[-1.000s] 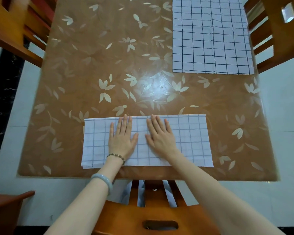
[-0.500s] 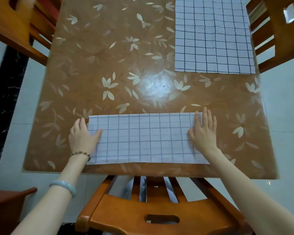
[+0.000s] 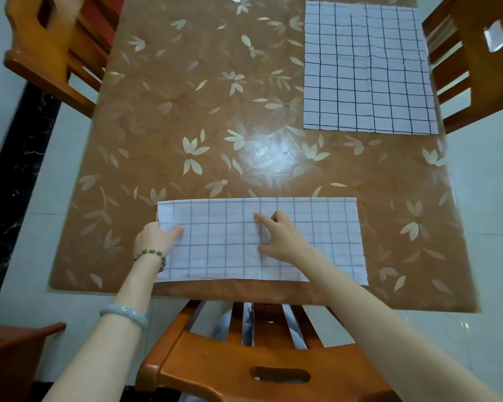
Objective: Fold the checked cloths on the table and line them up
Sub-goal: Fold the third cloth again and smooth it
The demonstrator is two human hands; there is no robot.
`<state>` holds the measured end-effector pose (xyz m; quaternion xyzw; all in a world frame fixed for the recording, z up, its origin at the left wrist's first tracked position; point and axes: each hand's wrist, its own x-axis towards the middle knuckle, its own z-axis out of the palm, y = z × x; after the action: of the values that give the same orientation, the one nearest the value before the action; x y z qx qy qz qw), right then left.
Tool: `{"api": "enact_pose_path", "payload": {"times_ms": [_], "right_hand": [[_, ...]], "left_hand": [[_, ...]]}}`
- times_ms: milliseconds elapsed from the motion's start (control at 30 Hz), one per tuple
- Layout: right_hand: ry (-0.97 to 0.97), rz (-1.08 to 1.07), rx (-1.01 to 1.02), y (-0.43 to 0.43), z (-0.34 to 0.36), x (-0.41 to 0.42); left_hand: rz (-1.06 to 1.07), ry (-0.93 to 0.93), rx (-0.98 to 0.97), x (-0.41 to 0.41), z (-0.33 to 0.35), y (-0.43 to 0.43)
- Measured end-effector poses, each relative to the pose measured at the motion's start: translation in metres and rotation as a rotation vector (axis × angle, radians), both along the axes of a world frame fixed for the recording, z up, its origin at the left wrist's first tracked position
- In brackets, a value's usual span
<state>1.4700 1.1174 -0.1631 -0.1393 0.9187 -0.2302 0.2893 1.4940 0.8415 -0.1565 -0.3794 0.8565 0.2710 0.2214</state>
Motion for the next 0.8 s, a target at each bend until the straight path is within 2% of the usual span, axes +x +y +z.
{"api": "enact_pose_path", "payload": {"times_ms": [133, 300, 500, 800], "right_hand": [[-0.054, 0.018, 0.021, 0.003, 0.0, -0.002], [-0.07, 0.06, 0.05, 0.002, 0.0, -0.002], [-0.066, 0.048, 0.068, -0.002, 0.005, -0.001], [-0.081, 0.016, 0.14, -0.009, 0.005, -0.002]], "left_hand": [[0.008, 0.035, 0.25, 0.006, 0.008, -0.011], [-0.154, 0.05, 0.235, 0.008, 0.035, -0.02], [-0.261, 0.157, 0.336, 0.001, 0.084, -0.017], [-0.491, 0.341, 0.411, 0.003, 0.152, 0.046]]}}
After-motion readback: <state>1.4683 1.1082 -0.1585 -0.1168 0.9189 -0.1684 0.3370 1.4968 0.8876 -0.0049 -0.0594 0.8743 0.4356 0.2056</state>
